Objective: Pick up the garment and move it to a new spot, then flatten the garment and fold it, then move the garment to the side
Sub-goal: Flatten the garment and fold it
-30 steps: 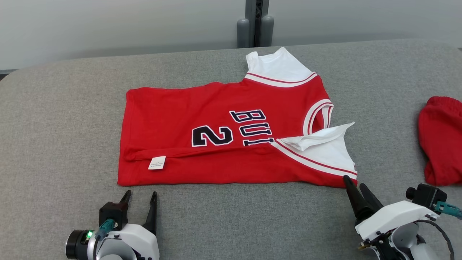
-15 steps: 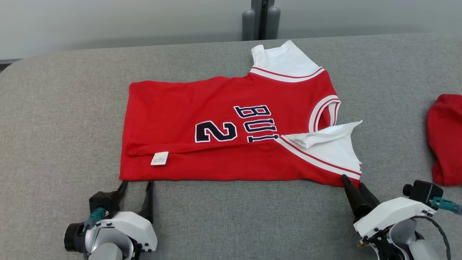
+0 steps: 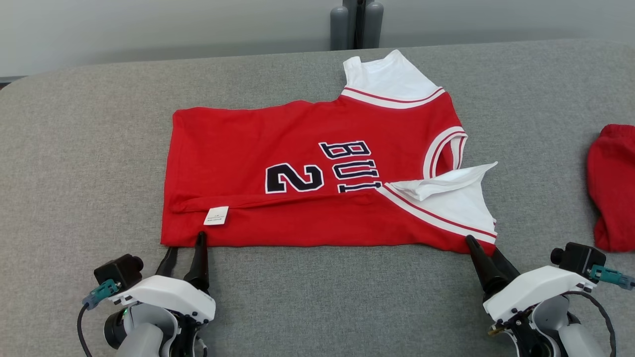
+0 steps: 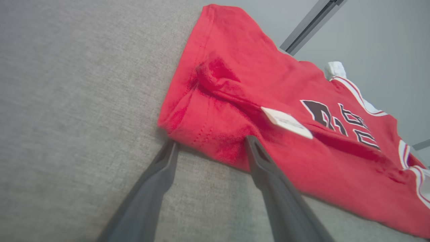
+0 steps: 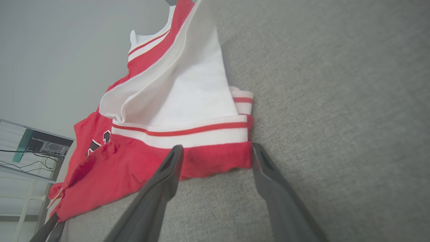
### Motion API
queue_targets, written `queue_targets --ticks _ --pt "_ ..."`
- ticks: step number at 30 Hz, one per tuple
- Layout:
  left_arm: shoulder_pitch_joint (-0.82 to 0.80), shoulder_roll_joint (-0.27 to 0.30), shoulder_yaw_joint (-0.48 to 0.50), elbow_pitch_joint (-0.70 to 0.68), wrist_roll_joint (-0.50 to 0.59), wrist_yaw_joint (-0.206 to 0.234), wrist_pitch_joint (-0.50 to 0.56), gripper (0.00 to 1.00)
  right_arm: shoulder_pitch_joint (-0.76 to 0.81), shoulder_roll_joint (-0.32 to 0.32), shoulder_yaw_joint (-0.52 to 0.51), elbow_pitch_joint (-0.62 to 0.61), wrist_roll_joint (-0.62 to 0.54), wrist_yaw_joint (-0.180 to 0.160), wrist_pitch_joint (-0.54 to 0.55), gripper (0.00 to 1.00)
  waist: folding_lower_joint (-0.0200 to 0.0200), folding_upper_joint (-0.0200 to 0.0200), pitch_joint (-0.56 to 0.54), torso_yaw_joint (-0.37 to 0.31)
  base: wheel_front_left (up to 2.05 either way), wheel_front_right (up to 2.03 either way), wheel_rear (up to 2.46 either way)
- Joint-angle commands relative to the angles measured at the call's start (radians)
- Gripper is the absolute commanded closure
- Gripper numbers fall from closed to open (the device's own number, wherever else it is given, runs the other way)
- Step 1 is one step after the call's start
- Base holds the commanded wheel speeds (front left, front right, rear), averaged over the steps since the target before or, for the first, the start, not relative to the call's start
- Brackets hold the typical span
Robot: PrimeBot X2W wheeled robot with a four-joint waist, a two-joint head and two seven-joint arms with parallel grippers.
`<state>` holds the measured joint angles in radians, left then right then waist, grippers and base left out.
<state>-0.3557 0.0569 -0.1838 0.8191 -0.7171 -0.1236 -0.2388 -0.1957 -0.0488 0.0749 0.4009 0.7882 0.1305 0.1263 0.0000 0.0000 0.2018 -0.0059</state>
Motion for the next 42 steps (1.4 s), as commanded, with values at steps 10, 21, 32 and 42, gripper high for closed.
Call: queue_targets --ticks 10,21,32,42 --pt "-0.032 -0.009 -0.047 0.03 -0.065 -0.009 -0.011 0.0 -0.025 -0.004 0.01 0.019 0.027 0.001 -0.008 0.0 0.0 0.0 0.012 0.0 0.0 0.0 0.0" --pt "-0.076 -0.011 -0.081 0.062 -0.079 -0.01 -0.017 0.64 -0.084 -0.004 0.039 0.061 0.057 0.0 -0.01 0.52 0.0 0.0 0.048 0.004 0.0 0.0 0.0" --pt "-0.074 -0.006 -0.105 0.071 -0.093 -0.01 -0.021 1.0 -0.106 -0.005 0.038 0.068 0.043 0.0 -0.023 1.0 0.0 0.0 0.034 0.013 0.0 0.0 0.0" --pt "-0.042 0.014 -0.075 0.037 -0.066 -0.007 -0.024 1.0 -0.083 -0.02 0.042 0.016 0.023 0.0 0.038 1.0 0.0 0.0 -0.016 0.014 0.0 0.0 0.0"
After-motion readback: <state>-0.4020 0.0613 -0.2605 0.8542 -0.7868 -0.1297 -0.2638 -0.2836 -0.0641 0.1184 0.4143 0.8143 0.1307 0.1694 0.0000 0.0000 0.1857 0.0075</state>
